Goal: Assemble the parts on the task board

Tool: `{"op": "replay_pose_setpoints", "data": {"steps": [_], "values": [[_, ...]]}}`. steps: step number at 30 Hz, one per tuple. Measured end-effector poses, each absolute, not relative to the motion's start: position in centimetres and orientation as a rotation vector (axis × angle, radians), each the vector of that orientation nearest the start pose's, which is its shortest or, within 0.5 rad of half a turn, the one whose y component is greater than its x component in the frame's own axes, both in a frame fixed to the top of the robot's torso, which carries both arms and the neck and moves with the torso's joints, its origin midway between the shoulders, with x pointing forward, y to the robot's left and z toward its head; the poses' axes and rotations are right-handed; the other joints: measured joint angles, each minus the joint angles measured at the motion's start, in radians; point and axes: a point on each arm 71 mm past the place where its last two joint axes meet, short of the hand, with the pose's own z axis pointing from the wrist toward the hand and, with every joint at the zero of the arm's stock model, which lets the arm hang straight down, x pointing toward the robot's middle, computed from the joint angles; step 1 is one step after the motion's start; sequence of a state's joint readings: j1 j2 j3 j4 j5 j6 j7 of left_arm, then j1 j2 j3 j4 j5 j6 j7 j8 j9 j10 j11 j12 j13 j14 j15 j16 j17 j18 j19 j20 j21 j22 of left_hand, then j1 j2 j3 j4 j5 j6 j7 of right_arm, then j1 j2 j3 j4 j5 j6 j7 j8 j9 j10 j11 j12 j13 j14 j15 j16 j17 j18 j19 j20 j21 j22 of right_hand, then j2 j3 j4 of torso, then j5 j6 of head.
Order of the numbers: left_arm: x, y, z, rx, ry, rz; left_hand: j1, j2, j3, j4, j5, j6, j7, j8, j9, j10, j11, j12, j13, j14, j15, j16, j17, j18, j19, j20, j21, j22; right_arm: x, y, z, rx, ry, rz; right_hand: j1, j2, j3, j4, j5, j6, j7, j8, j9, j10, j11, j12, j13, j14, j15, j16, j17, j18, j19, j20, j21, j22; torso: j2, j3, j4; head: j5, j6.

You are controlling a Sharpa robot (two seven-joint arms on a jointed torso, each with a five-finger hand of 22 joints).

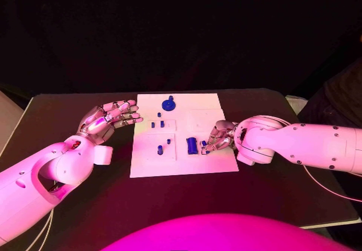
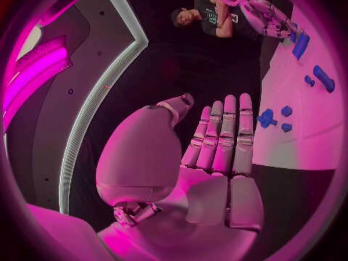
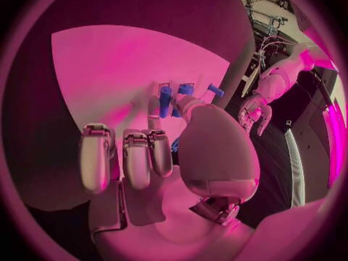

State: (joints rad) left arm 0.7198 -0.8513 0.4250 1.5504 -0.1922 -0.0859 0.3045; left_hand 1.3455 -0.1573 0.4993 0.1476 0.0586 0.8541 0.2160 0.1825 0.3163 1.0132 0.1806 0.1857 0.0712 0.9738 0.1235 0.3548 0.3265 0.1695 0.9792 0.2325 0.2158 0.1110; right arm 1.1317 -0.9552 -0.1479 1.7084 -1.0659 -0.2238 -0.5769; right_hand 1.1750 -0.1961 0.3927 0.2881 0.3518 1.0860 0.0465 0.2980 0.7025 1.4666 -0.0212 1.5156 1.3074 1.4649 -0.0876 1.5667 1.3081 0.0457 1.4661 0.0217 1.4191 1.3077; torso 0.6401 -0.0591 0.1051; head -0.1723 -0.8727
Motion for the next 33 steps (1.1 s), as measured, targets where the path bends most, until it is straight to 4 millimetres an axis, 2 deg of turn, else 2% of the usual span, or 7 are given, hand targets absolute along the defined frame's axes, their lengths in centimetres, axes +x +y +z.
{"op": "replay_pose_setpoints", "data": {"steps": [28, 31, 33], "values": [[45.11, 21.8, -23.48, -1.223, 1.451, -1.76, 0.0, 0.0, -0.004, 0.004, 0.0, -0.004, 0.004, 0.0, -0.001, -0.004, -0.004, 0.0, 0.0, 0.0, 0.0, -0.004, 0.001, 0.0, 0.0, 0.0, 0.0, -0.002, 41.92, -22.8, -27.4, 0.416, 2.223, 0.362, -0.016, -0.006, 0.003, -0.003, 0.0, 0.0, 0.0, 0.004, 0.001, 0.0, 0.0, 0.0, 0.0, 0.0, 0.0, 0.0, 0.0, 0.0, 0.0, 0.0, 0.0, 0.0, 0.0, -0.0003, 0.0011, 0.003, 0.0], [45.11, 21.79, -23.48, -1.223, 1.452, -1.76, 0.0, 0.0, -0.004, 0.004, 0.0, -0.004, 0.004, 0.0, -0.001, -0.004, -0.004, 0.0, 0.0, 0.0, 0.0, -0.004, 0.001, 0.0, 0.0, 0.0, 0.0, -0.002, 41.91, -22.65, -27.44, 0.413, 2.223, 0.363, -0.036, -0.012, 0.003, -0.003, -0.011, 0.0, 0.0, 0.004, 0.003, 0.0, 0.0, 0.0, 0.0, 0.0, 0.0, 0.0, 0.0, 0.0, 0.0, 0.0, 0.0, 0.0, 0.0, 0.0, 0.0011, 0.004, 0.0], [45.11, 21.79, -23.49, -1.223, 1.452, -1.76, 0.0, 0.0, -0.004, 0.004, 0.0, -0.004, 0.004, 0.0, -0.002, -0.004, -0.004, 0.0, 0.0, 0.0, 0.0, -0.004, 0.001, 0.0, 0.0, 0.0, 0.0, -0.002, 41.87, -22.56, -27.5, 0.411, 2.224, 0.364, -0.063, -0.02, 0.001, -0.003, -0.043, 0.0, 0.0, 0.004, 0.006, 0.0, 0.0, 0.0, 0.0, 0.0, 0.0, 0.0, 0.0, 0.0, 0.0, 0.0, 0.0, 0.0, 0.0, -0.0001, 0.001, 0.004, 0.0]]}}
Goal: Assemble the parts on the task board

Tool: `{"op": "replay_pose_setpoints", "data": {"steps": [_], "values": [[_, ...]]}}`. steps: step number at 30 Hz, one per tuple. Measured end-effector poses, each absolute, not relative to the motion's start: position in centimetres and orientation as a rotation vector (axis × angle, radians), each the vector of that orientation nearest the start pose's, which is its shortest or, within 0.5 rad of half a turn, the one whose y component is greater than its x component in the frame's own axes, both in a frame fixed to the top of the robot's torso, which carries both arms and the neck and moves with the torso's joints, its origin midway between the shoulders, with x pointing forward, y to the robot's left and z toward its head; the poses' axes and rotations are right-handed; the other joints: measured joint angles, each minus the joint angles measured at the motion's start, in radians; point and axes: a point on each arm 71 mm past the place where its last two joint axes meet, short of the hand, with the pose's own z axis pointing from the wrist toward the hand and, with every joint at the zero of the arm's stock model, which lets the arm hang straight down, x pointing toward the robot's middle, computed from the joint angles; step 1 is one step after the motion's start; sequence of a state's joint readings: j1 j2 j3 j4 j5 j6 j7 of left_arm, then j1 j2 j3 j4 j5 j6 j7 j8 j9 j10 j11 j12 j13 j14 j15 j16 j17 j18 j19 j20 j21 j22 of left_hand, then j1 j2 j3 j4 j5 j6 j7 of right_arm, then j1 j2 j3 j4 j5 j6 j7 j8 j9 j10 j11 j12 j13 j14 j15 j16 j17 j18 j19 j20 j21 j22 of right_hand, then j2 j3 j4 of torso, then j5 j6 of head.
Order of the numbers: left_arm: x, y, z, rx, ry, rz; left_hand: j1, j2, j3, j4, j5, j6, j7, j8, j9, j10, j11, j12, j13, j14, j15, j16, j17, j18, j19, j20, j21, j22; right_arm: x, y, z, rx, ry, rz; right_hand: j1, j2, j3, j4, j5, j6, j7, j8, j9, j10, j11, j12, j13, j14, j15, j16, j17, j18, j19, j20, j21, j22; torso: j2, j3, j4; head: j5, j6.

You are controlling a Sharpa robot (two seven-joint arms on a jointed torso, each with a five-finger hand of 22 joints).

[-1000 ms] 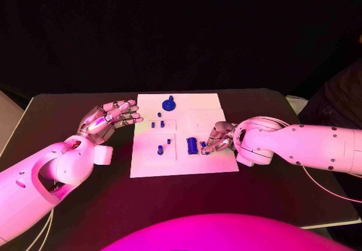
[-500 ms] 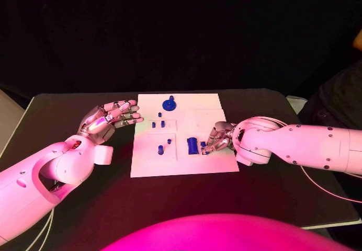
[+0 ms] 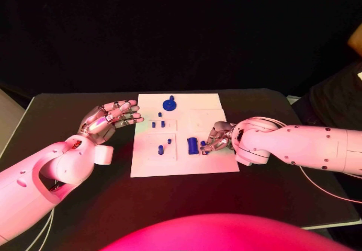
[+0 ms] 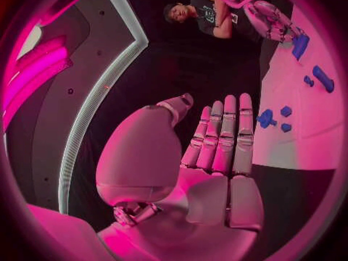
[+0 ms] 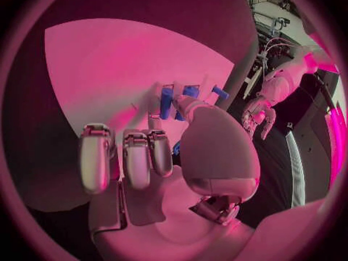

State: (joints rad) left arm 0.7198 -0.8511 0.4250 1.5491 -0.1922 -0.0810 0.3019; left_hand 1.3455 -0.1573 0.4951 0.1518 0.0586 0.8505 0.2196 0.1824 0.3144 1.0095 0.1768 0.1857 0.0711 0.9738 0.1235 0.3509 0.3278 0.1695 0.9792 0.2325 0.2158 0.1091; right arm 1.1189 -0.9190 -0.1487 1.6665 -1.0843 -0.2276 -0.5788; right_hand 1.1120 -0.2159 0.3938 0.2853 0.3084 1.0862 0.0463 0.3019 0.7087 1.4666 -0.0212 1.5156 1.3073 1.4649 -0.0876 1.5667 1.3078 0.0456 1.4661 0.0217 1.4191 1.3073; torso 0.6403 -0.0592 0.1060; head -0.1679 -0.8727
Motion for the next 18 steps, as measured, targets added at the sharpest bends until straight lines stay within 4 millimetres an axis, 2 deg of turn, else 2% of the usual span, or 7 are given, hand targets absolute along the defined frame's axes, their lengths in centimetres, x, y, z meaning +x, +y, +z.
{"op": "replay_pose_setpoints", "data": {"steps": [4, 11, 15, 18], "values": [[45.12, 21.79, -23.49, -1.223, 1.452, -1.76, 0.0, 0.0, 0.0, 0.0, 0.0, 0.0, 0.0, 0.0, 0.0, 0.0, 0.0, 0.0, 0.0, 0.0, 0.0, 0.0, 0.0, 0.0, 0.0, 0.0, 0.0, 0.0, 41.83, -22.51, -27.54, 0.411, 2.225, 0.365, -0.028, -0.005, -0.026, 0.004, -0.038, 0.0, 0.0, 0.004, 0.001, 0.0, 0.0, 0.0, 0.0, 0.0, 0.0, 0.0, 0.0, 0.0, 0.0, 0.0, -0.004, 0.0, 0.0, 0.0, -0.0005, 0.0, 0.0], [45.12, 21.8, -23.5, -1.224, 1.453, -1.76, 0.0, 0.0, 0.0, 0.0, 0.0, 0.0, 0.0, 0.0, 0.0, 0.0, 0.0, 0.0, 0.0, 0.0, 0.0, 0.0, 0.001, 0.0, 0.0, 0.0, 0.0, 0.0, 41.75, -22.45, -27.55, 0.41, 2.226, 0.366, -0.042, 0.001, -0.049, 0.006, -0.051, 0.0, 0.0, 0.004, 0.002, 0.0, 0.0, 0.0, 0.0, 0.0, 0.0, 0.0, 0.0, 0.0, 0.0, 0.0, -0.004, 0.001, 0.0, -0.0006, -0.0009, 0.0, 0.0], [45.12, 21.81, -23.5, -1.224, 1.453, -1.76, 0.0, 0.0, 0.0, 0.0, 0.0, 0.0, 0.0, 0.0, 0.0, 0.0, 0.0, 0.0, 0.0, 0.0, 0.0, 0.0, 0.001, 0.0, 0.0, 0.0, 0.0, 0.0, 41.65, -22.43, -27.57, 0.411, 2.227, 0.367, -0.056, 0.007, -0.085, 0.006, -0.072, 0.0, 0.0, 0.004, 0.003, 0.0, 0.0, 0.0, 0.0, 0.0, 0.0, 0.0, 0.0, 0.0, 0.0, 0.0, -0.004, 0.001, -0.001, -0.0006, -0.0011, 0.001, 0.0], [45.12, 21.81, -23.5, -1.224, 1.453, -1.76, 0.0, 0.0, 0.0, 0.0, 0.0, 0.0, 0.0, 0.0, 0.0, 0.0, 0.0, 0.0, 0.0, 0.0, 0.0, 0.0, 0.001, 0.0, 0.0, 0.0, 0.0, 0.0, 41.57, -22.48, -27.6, 0.413, 2.226, 0.367, -0.057, 0.008, -0.085, 0.006, -0.072, 0.0, 0.0, 0.004, 0.003, 0.0, 0.0, 0.0, 0.0, 0.0, 0.0, 0.0, 0.0, 0.0, 0.0, 0.0, -0.004, 0.001, -0.001, -0.0006, -0.0011, 0.001, 0.0]]}}
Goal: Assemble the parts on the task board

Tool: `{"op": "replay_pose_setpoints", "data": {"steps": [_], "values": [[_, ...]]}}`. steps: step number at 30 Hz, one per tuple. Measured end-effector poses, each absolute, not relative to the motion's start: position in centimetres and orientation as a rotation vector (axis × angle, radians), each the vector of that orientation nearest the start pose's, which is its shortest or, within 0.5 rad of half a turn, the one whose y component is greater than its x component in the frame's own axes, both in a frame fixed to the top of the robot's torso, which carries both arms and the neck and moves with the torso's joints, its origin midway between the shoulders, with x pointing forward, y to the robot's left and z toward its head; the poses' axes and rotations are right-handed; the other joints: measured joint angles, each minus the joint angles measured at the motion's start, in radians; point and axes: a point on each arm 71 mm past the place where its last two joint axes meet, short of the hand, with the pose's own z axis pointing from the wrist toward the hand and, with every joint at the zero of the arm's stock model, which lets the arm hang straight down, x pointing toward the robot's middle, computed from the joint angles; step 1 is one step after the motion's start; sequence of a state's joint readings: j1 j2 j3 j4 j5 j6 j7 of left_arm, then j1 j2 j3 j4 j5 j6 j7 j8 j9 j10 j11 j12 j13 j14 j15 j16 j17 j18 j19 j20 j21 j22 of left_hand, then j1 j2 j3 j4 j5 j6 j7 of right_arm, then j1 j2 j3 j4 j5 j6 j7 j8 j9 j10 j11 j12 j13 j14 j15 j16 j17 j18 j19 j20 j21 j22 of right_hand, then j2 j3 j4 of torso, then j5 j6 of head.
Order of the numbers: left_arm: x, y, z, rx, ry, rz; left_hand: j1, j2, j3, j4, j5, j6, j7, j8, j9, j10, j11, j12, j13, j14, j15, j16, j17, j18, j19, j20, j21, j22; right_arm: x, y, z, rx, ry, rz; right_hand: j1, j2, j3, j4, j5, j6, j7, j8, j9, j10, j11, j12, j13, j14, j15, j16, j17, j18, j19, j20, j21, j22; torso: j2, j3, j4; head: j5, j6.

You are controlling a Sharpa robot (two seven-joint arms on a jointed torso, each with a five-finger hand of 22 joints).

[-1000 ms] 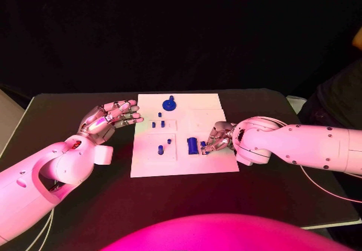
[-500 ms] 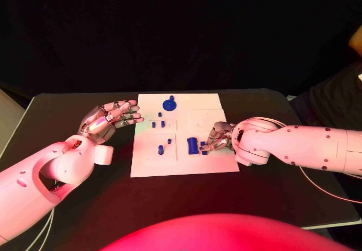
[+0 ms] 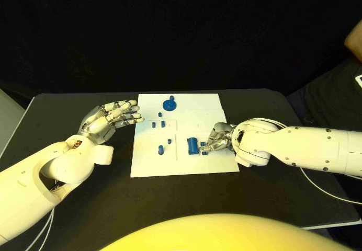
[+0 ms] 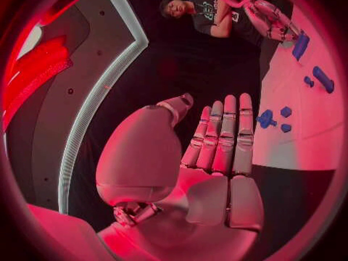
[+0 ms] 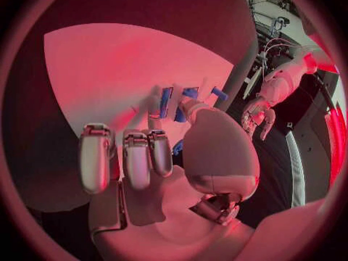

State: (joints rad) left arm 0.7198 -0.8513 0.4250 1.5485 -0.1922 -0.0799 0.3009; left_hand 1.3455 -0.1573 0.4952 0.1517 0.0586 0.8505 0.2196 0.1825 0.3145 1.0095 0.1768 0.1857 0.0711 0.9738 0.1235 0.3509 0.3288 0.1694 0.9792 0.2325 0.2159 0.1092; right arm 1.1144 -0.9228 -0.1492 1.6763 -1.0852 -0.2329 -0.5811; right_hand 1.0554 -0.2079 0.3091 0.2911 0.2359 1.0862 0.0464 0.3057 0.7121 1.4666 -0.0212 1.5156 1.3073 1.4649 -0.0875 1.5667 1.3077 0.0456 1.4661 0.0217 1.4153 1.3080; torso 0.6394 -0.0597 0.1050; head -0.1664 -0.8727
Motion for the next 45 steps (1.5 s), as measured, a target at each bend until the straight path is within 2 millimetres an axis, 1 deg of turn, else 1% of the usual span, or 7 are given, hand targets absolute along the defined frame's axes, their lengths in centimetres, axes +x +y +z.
{"op": "replay_pose_setpoints", "data": {"steps": [5, 9, 16, 27, 32, 37, 45], "values": [[45.1, 21.8, -23.5, -1.224, 1.454, -1.76, 0.0, 0.0, 0.0, 0.0, 0.0, 0.0, 0.0, 0.0, 0.0, 0.0, 0.0, 0.0, 0.0, 0.0, 0.0, 0.0, 0.0, 0.0, 0.0, 0.0, 0.0, -0.001, 41.5, -22.8, -27.6, 0.416, 2.224, 0.362, 0.027, 0.016, 0.003, -0.009, 0.0, 0.0, 0.0, 0.0, 0.001, 0.0, 0.0, 0.0, 0.0, 0.0, 0.0, 0.0, 0.0, 0.0, 0.0, 0.0, 0.0, 0.0, 0.0, 0.0, 0.0, -0.001, 0.0], [45.1, 21.8, -23.5, -1.225, 1.453, -1.76, 0.0, 0.0, 0.0, 0.0, 0.0, 0.0, 0.0, 0.0, 0.0, 0.0, 0.0, 0.0, 0.0, 0.0, 0.0, 0.0, 0.0, 0.0, 0.0, 0.0, 0.0, -0.001, 41.4, -23.4, -27.7, 0.418, 2.221, 0.353, 0.07, 0.007, 0.016, -0.021, -0.006, 0.0, 0.0, 0.0, 0.001, 0.0, 0.0, 0.0, 0.0, 0.0, 0.0, 0.0, 0.0, 0.0, 0.0, 0.0, 0.0, 0.0, 0.0, 0.0, 0.0, -0.001, 0.0], [45.2, 21.8, -23.6, -1.226, 1.453, -1.759, 0.0, 0.0, 0.0, 0.0, 0.0, 0.0, 0.0, 0.0, 0.0, 0.0, 0.0, 0.0, 0.0, 0.0, 0.0, 0.0, 0.0, 0.0, 0.0, 0.0, 0.0, -0.001, 41.3, -23.7, -27.6, 0.413, 2.216, 0.349, 0.157, 0.014, 0.049, -0.061, -0.091, 0.0, 0.0, 0.0, 0.001, -0.001, -0.006, 0.0, 0.0, 0.0, 0.0, 0.0, 0.0, 0.0, 0.0, 0.0, 0.0, 0.0, 0.0, 0.0018, -0.0005, 0.0, 0.0], [45.2, 21.7, -23.6, -1.226, 1.454, -1.762, 0.0, 0.0, 0.0, 0.0, 0.0, 0.0, 0.0, 0.0, 0.0, 0.0, 0.0, 0.0, 0.0, 0.0, 0.0, 0.0, 0.0, 0.0, 0.0, 0.0, 0.0, -0.001, 41.4, -23.6, -27.6, 0.39, 2.191, 0.346, 0.161, 0.018, 0.065, -0.051, -0.09, 0.003, -0.003, 0.0, 0.001, 0.0, -0.007, 0.0, 0.0, 0.0, 0.0, 0.0, 0.0, 0.0, -0.001, -0.003, 0.0, 0.0, 0.0, 0.0007, -0.0006, -0.003, 0.0], [45.2, 21.7, -23.6, -1.226, 1.454, -1.761, 0.0, 0.0, 0.0, 0.0, 0.0, 0.0, 0.0, 0.0, 0.0, 0.0, 0.0, 0.0, 0.0, 0.0, 0.0, 0.0, 0.0, 0.0, 0.0, 0.0, 0.0, -0.001, 41.3, -23.8, -27.5, 0.391, 2.18, 0.343, 0.161, 0.018, 0.07, -0.047, -0.063, 0.003, -0.003, 0.0, 0.001, 0.0, -0.007, 0.004, 0.0, 0.0, 0.0, 0.0, 0.0, 0.0, 0.0, -0.007, 0.0, 0.0, 0.0, 0.0, 0.0, -0.003, 0.0], [45.2, 21.8, -23.6, -1.226, 1.453, -1.76, -0.004, 0.004, 0.0, 0.006, 0.0, 0.0, 0.0, 0.004, -0.001, -0.003, 0.003, 0.003, 0.0, 0.0, 0.0, -0.006, 0.002, 0.0, 0.0, 0.0, -0.006, -0.002, 41.0, -24.3, -27.3, 0.401, 2.171, 0.349, 0.136, -0.007, 0.06, -0.038, -0.054, 0.003, -0.003, 0.0, 0.002, 0.0, -0.007, 0.004, 0.0, 0.0, 0.0, 0.0, 0.0, 0.0, 0.0, -0.007, 0.0, -0.001, -0.001, 0.0, 0.0, -0.001, 0.0], [45.2, 21.8, -23.7, -1.227, 1.453, -1.759, -0.004, 0.004, 0.0, 0.006, 0.0, 0.0, 0.0, 0.004, -0.001, -0.004, 0.004, 0.003, 0.001, 0.0, 0.0, -0.006, 0.002, 0.0, 0.0, 0.0, -0.006, -0.002, 40.5, -24.3, -26.8, 0.41, 2.156, 0.397, 0.138, -0.017, 0.047, -0.036, -0.054, 0.003, -0.003, 0.003, 0.004, 0.0, -0.007, -0.004, 0.001, 0.0, 0.0, 0.0, 0.0, 0.0, 0.0, -0.007, -0.008, -0.001, -0.001, 0.0007, -0.0017, -0.002, 0.0]]}}
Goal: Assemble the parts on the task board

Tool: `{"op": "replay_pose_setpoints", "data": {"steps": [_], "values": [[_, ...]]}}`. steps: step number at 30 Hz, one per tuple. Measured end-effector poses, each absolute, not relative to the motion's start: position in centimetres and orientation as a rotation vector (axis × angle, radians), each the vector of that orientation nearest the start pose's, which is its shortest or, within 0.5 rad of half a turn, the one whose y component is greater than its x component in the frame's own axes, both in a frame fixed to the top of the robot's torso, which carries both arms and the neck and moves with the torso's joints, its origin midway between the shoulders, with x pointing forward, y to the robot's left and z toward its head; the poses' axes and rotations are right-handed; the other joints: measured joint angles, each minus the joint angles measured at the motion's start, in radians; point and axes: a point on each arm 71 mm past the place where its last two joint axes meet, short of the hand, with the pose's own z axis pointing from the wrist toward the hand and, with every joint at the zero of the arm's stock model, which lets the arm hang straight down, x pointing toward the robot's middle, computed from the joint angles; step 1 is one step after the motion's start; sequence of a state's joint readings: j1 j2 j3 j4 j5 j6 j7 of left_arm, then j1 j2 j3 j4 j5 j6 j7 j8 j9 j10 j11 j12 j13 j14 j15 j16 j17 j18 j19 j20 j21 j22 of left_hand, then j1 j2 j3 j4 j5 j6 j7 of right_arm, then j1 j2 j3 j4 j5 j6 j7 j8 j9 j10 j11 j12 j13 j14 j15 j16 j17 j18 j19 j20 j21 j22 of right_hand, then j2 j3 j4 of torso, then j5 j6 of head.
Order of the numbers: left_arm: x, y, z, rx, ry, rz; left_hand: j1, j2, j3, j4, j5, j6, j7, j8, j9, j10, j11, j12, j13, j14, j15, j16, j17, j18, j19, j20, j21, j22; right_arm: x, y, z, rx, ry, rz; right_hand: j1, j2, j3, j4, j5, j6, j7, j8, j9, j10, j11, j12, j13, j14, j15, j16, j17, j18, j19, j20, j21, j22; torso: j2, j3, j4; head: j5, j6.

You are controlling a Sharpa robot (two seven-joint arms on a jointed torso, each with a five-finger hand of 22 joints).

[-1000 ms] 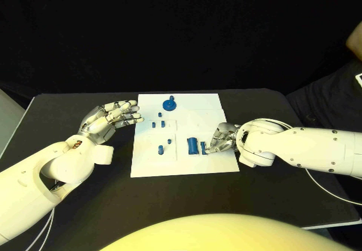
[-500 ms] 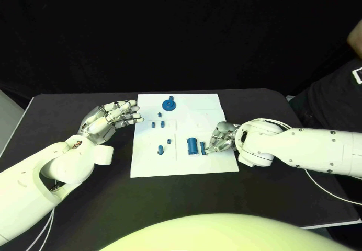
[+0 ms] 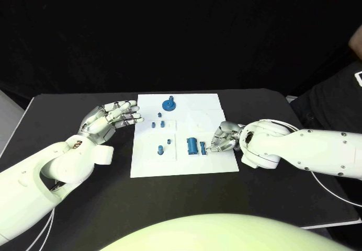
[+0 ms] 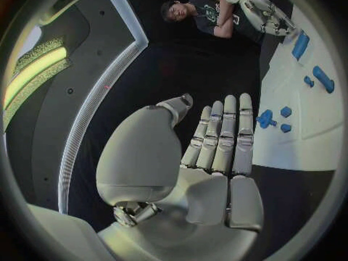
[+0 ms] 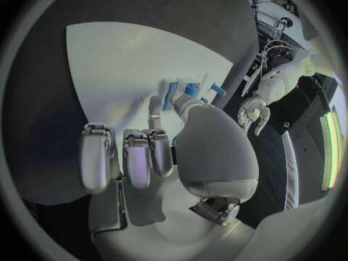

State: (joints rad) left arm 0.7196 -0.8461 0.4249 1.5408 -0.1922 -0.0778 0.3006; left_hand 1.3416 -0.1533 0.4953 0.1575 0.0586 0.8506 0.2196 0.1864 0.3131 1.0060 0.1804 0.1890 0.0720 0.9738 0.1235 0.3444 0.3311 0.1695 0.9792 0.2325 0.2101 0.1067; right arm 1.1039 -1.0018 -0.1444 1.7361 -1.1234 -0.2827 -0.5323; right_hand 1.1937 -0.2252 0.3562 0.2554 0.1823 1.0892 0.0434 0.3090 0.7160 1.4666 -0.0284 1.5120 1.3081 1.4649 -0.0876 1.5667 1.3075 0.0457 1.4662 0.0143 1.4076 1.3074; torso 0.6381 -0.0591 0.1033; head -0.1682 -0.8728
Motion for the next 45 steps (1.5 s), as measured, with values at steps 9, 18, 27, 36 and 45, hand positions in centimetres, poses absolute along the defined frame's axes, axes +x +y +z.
{"op": "replay_pose_setpoints", "data": {"steps": [9, 18, 27, 36, 45], "values": [[45.2, 21.7, -23.7, -1.228, 1.453, -1.761, 0.0, 0.0, 0.0, 0.0, 0.0, 0.0, 0.0, 0.0, 0.0, 0.0, 0.0, 0.0, 0.0, 0.0, 0.0, 0.0, 0.0, 0.0, 0.0, 0.0, 0.0, 0.0, 40.2, -22.3, -26.2, 0.382, 2.124, 0.496, 0.015, -0.004, -0.011, 0.0, 0.004, 0.011, -0.011, 0.016, 0.007, -0.002, -0.002, 0.005, 0.0, 0.003, -0.004, 0.0, 0.0, 0.0, 0.0, 0.0, 0.008, 0.0, 0.001, 0.0006, 0.0017, -0.002, 0.0], [45.2, 21.6, -23.7, -1.228, 1.454, -1.764, 0.0, 0.0, 0.0, 0.0, 0.0, 0.0, 0.0, 0.0, 0.0, 0.0, 0.0, 0.0, 0.0, 0.0, 0.0, 0.0, 0.0, 0.0, 0.0, 0.0, 0.0, 0.0, 40.8, -20.6, -26.3, 0.346, 2.101, 0.52, 0.021, 0.003, -0.011, 0.0, 0.003, 0.014, -0.014, 0.024, 0.01, 0.0, -0.007, 0.009, 0.0, 0.0, -0.007, 0.0, 0.0, 0.0, 0.0, 0.0, 0.008, 0.001, 0.002, -0.0009, 0.004, 0.0, 0.0], [45.2, 21.6, -23.7, -1.228, 1.455, -1.765, 0.0, 0.0, 0.0, 0.0, 0.0, 0.0, 0.0, 0.0, 0.0, 0.0, 0.0, 0.0, 0.0, 0.0, 0.0, 0.0, 0.0, 0.0, 0.0, 0.0, 0.0, 0.0, 41.2, -19.9, -26.6, 0.331, 2.091, 0.493, 0.027, 0.008, -0.011, 0.0, 0.003, 0.019, -0.019, 0.03, 0.015, -0.002, -0.009, 0.015, 0.0, 0.002, -0.01, 0.0, 0.0, 0.0, 0.0, 0.0, 0.012, 0.001, 0.002, -0.0009, 0.003, 0.004, 0.0], [45.2, 21.6, -23.7, -1.228, 1.455, -1.764, 0.0, 0.0, 0.0, 0.0, 0.0, 0.0, 0.0, 0.0, 0.0, 0.0, 0.0, 0.0, 0.0, 0.0, 0.0, 0.0, 0.0, 0.0, 0.0, 0.0, 0.001, 0.0, 41.5, -19.6, -26.7, 0.296, 2.076, 0.473, 0.047, 0.007, 0.002, -0.013, -0.001, 0.024, -0.024, 0.044, 0.025, -0.003, -0.017, 0.015, 0.0, 0.0, -0.015, 0.0, 0.0, 0.0, 0.0, -0.007, 0.015, 0.0, 0.002, -0.001, 0.0023, 0.006, 0.0], [45.2, 21.6, -23.7, -1.228, 1.455, -1.764, 0.0, 0.0, 0.0, 0.0, 0.0, 0.0, 0.0, 0.0, 0.0, 0.0, 0.0, 0.0, 0.0, 0.0, 0.0, 0.0, 0.0, 0.0, 0.0, 0.001, -0.001, 0.0, 41.6, -19.1, -26.5, 0.239, 2.047, 0.464, 0.066, 0.011, 0.018, -0.021, -0.009, 0.024, -0.024, 0.051, 0.029, 0.001, -0.021, 0.019, 0.0, 0.004, -0.018, 0.0, 0.0, 0.0, 0.0, -0.014, 0.019, 0.0, 0.001, -0.0009, 0.0014, 0.004, 0.0]]}}
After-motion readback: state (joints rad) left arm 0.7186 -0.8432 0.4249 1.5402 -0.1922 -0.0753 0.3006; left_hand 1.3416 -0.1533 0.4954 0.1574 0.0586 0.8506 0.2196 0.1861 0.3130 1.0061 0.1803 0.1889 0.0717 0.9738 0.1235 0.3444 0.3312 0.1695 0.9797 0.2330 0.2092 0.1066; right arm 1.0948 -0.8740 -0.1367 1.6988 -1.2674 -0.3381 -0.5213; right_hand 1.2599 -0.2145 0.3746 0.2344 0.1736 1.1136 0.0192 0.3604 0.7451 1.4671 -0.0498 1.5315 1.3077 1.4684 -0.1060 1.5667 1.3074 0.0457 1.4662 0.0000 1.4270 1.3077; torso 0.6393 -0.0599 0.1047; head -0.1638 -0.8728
